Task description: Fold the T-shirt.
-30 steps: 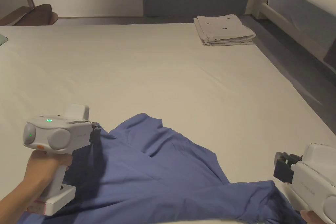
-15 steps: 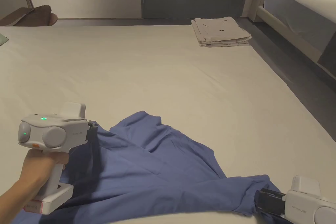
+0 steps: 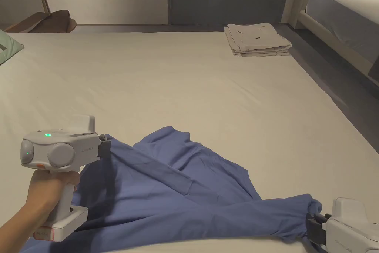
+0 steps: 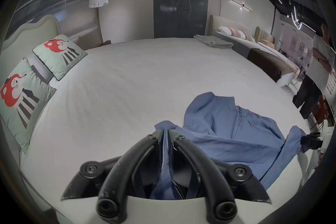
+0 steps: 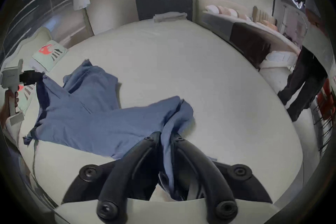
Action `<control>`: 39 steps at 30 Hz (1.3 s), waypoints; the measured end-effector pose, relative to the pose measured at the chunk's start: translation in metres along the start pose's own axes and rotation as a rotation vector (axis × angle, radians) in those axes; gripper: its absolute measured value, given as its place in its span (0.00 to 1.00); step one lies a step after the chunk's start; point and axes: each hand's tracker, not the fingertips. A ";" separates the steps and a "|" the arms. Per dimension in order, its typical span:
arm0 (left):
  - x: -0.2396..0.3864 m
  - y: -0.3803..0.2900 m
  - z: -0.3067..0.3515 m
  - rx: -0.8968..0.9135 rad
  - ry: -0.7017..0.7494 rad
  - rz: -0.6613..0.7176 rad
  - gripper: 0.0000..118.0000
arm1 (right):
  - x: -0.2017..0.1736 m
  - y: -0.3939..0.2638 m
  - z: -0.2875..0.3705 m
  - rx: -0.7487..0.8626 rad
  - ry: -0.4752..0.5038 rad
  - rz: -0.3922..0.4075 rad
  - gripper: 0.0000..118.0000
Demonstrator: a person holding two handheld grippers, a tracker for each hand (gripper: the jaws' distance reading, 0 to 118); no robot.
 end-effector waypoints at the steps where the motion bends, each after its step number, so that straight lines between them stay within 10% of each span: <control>1: -0.002 0.002 0.005 0.016 0.006 0.004 0.02 | 0.000 0.004 0.004 0.026 0.004 -0.007 0.07; 21: -0.069 0.176 0.141 0.496 0.099 0.200 0.02 | -0.084 0.280 0.054 0.660 0.106 0.158 0.07; 39: -0.080 0.350 0.103 0.685 0.305 0.117 0.02 | -0.141 0.492 0.022 0.831 0.124 0.077 0.07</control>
